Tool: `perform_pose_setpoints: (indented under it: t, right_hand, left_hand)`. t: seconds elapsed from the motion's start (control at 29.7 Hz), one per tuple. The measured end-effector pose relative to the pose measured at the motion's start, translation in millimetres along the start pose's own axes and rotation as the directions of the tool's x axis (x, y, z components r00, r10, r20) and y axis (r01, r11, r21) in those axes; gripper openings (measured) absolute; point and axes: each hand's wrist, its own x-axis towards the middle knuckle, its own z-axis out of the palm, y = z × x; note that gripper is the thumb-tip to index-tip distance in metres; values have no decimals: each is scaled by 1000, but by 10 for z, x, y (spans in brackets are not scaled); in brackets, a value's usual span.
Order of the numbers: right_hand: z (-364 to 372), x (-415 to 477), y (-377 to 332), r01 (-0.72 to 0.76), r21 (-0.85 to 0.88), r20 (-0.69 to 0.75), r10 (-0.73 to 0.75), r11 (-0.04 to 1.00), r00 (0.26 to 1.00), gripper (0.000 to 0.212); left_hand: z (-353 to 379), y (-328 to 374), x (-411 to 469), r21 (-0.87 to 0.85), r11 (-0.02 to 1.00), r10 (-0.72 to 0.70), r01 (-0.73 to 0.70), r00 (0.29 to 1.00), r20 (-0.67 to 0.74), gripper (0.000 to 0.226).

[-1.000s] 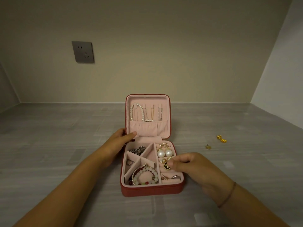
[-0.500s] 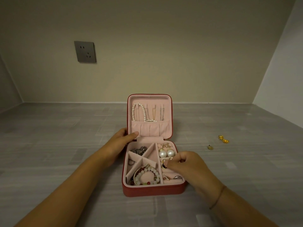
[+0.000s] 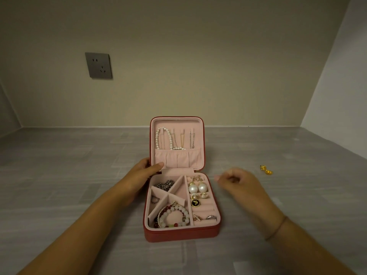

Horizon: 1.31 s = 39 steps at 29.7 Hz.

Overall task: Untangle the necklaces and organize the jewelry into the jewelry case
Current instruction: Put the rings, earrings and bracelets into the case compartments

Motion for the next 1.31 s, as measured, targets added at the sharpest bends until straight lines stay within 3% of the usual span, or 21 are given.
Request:
perform_pose_setpoints:
  t: [0.1,0.17,0.27,0.44,0.51,0.67,0.77,0.88,1.11,1.21,1.31]
  right_hand:
    - [-402,345,155,80,-298,-112,-119,951,987,9]
    - [-579,499,342,24,-452,-97,-76,892,992,14]
    - [-640,559,596,47,-538,-46,-85,841,995,20]
    - [-569,581,708,157,-595,-30,-217,788,976,8]
    - [-551,590,706,161,-595,-34,-224,788,974,3]
    - [-533,541,655,155,-586,-54,-230,796,972,14]
    - [-496,458,522,172,-481,-77,-236,860,969,17]
    - [-389,302,301,214,-353,-30,-239,911,971,16]
    - [-117,-69,-34,400,-278,161,-368,873,916,31]
    - [-34,-111,-1,398,-234,216,-352,887,911,28]
    - [-27,-52,46,347,-253,161,-314,903,936,28]
  left_hand:
    - [-10,-5,3,0,1000,1,-1,1000,1,46]
    - [-14,-5,8,-2,1000,0,0,1000,-1,46]
    - [-3,2,7,3,1000,2,-2,1000,-9,44]
    - [-1,8,2,12,1000,3,-3,1000,-13,42]
    - [-1,5,8,13,1000,3,-3,1000,-15,43]
    - [8,-1,10,-2,1000,-3,3,1000,-12,42]
    - [9,8,5,-9,1000,-4,4,1000,-12,40]
    - [13,22,-4,1,1000,-2,2,1000,-14,39]
    - [22,20,-11,8,1000,3,-3,1000,-12,45]
    - [13,15,-10,7,1000,-2,2,1000,-11,48]
    - [3,9,-2,2,1000,-4,4,1000,-9,52]
